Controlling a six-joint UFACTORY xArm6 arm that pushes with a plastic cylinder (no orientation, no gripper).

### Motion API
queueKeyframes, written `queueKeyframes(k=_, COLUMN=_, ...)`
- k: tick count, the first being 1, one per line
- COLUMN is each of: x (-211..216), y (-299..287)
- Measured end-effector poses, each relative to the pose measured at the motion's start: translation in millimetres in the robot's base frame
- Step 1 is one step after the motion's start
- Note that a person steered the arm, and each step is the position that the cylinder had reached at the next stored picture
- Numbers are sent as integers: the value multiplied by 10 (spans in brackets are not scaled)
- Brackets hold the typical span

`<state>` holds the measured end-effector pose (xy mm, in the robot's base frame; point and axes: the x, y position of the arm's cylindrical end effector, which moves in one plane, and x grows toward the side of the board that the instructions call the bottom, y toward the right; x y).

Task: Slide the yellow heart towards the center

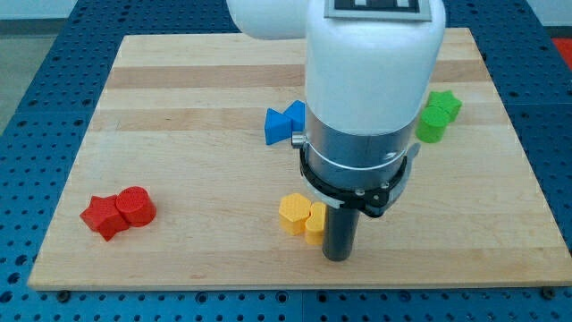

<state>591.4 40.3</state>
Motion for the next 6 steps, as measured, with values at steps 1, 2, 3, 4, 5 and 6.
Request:
queueKeyframes(k=1, x=0, y=-8)
queueKeyframes(k=2, x=0, y=-121)
queueKeyframes(k=3, x=-8, y=-195)
queueKeyframes(k=4, x=-67, y=-195)
queueKeyframes(k=5, x=-108, y=-195)
queueKeyframes(k=6, x=-157, y=-195)
